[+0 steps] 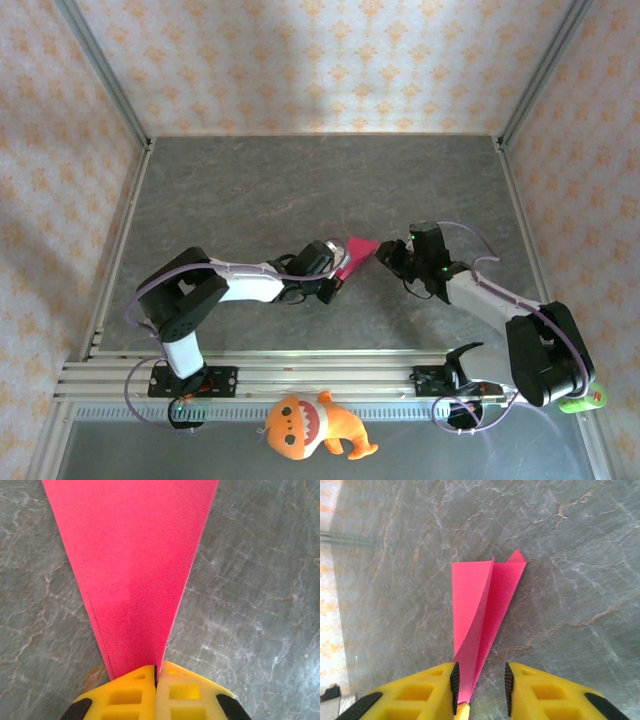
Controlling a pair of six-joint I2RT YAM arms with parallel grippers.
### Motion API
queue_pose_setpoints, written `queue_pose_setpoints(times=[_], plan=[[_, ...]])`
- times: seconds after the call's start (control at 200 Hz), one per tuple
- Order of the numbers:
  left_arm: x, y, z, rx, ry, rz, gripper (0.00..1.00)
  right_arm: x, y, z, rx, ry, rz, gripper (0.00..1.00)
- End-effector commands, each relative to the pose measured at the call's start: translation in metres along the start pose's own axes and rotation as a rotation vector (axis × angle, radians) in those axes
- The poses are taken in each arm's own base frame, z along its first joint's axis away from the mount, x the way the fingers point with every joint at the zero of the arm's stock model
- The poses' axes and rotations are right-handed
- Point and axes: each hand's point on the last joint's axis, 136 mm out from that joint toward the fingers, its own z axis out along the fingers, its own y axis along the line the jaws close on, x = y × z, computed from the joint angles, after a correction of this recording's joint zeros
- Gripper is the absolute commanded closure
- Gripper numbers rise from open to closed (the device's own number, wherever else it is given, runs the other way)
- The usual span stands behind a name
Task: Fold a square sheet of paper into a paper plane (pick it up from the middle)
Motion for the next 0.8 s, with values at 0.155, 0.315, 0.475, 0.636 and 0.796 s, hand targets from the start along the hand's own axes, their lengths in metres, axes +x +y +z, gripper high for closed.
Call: queue_pose_setpoints(times=[0.155,0.315,0.475,0.636,0.796], plan=[[0.025,-0.006,0.014,0.16,0.146,-0.208,1.0,-0.002,0.029,-0.013,-0.181,-0.054,-0.08,0.72],[0.014,-0.016,0.013,0.277,0.118,-0.333,1.0,0.014,0.033,-0.008,-0.234,0.039,-0.069,0.73],[0.01,-0.021,0.017,0.307,0.147,-0.393,1.0,0.021,0.027,0.001,-0.229,0.079,-0.037,0.78],[0.013,-0.024,0.024,0.338,0.166,-0.484,1.0,0.026,0.028,0.009,-0.237,0.129,-0.028,0.84],[0.007,-0.027,0.027,0.366,0.14,-0.552,1.0,0.029,0.026,0.013,-0.249,0.142,-0.019,0.89]])
